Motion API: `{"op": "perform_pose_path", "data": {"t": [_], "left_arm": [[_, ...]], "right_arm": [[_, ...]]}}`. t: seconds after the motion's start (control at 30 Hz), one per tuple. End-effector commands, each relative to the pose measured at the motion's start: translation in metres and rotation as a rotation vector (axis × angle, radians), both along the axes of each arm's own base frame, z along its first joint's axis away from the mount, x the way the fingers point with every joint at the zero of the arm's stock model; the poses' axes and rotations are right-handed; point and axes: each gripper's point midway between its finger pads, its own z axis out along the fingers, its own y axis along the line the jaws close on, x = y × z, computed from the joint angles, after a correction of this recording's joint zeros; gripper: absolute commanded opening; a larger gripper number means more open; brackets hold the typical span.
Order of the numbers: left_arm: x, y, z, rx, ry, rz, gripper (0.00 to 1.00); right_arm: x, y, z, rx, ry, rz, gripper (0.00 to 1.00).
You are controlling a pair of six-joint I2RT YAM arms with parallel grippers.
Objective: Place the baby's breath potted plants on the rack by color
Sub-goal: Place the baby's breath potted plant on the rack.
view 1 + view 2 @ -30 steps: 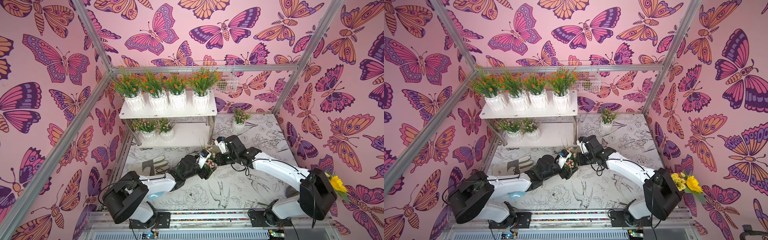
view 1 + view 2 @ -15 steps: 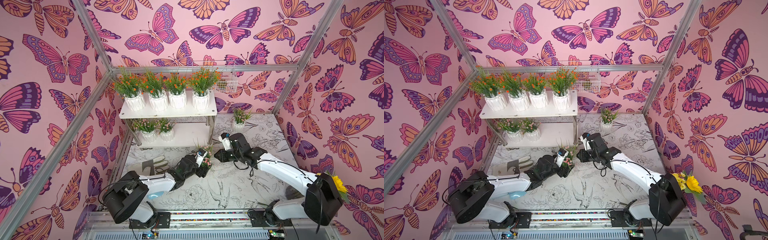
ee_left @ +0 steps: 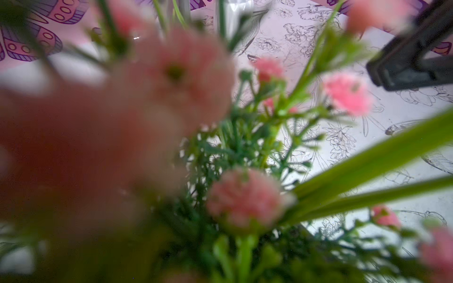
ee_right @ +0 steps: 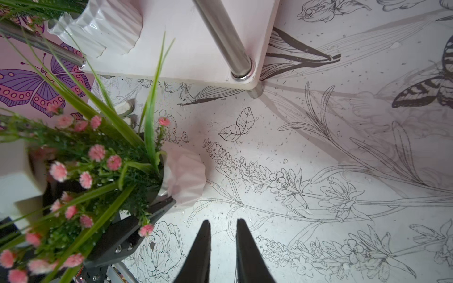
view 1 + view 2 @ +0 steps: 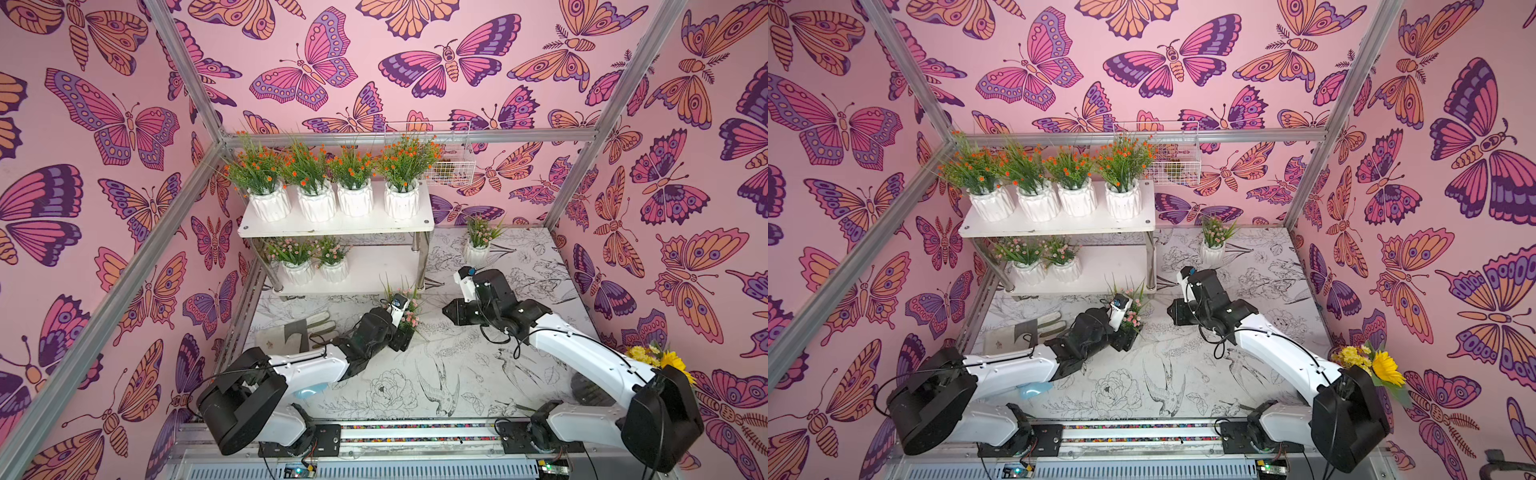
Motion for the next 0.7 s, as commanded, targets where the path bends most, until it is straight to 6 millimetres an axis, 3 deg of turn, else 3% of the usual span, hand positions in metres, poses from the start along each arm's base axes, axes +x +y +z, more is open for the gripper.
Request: {"op": "perform_pose_path", "data": {"t": [0.0, 0.3, 0.67], "left_arm": [[0.024, 0.003, 0.052, -0.05, -0.117, 0.071, 0.67], [0.058, 0.027, 0.083, -0.063, -0.161, 0.164, 0.67], [0.115, 0.061, 0.094, -0.109, -0.2, 0.271, 0.68]], "right_arm": [[-0.004, -0.009, -0.005, -0.027, 0.011, -0.019, 0.21], [-0.008, -0.015, -0.008, -0.038, 0.011, -0.028, 0.22], [-0.011, -0.017, -0.009, -0.04, 0.016, -0.03, 0.22]]}}
